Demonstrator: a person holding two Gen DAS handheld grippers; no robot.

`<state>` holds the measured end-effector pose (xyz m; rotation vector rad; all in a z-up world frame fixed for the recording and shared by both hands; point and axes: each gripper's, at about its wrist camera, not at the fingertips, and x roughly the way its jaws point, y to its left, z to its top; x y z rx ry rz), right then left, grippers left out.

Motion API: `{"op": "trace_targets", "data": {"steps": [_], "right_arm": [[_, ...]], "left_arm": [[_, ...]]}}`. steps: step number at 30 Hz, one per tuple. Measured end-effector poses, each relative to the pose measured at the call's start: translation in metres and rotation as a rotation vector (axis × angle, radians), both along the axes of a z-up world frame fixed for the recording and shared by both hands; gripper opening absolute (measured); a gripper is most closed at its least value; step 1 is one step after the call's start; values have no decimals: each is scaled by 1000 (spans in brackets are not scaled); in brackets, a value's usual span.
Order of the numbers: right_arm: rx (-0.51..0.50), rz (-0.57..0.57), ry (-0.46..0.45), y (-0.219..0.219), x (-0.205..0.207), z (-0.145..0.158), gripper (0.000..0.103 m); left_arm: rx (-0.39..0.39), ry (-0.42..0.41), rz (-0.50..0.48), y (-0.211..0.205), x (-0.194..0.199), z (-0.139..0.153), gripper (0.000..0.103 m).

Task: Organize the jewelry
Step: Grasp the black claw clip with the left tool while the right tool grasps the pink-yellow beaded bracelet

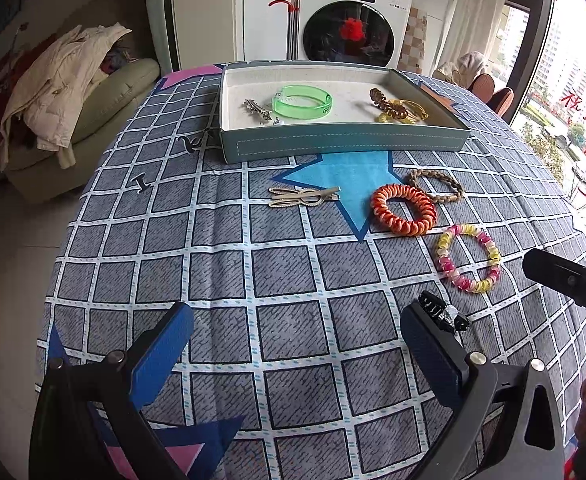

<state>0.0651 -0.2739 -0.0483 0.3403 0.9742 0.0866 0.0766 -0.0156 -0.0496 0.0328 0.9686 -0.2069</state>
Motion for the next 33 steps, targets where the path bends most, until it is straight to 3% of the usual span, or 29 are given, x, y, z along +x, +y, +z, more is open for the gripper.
{"op": "trace_targets", "data": {"steps": [7, 19, 26, 33], "right_arm": [[-26, -31, 41, -10, 1, -9, 103], [-119, 36, 61, -7, 16, -11, 102], [-146, 104, 72, -1, 31, -12, 83], [-164, 152, 75, 6, 39, -14, 76]], "left_arm": [[-43, 5, -58, -16, -11, 5, 103], [-16, 61, -93, -55, -19, -9, 103], [-2, 51, -79, -67, -17, -9, 103], [11, 74, -36, -71, -12, -16, 103]]}}
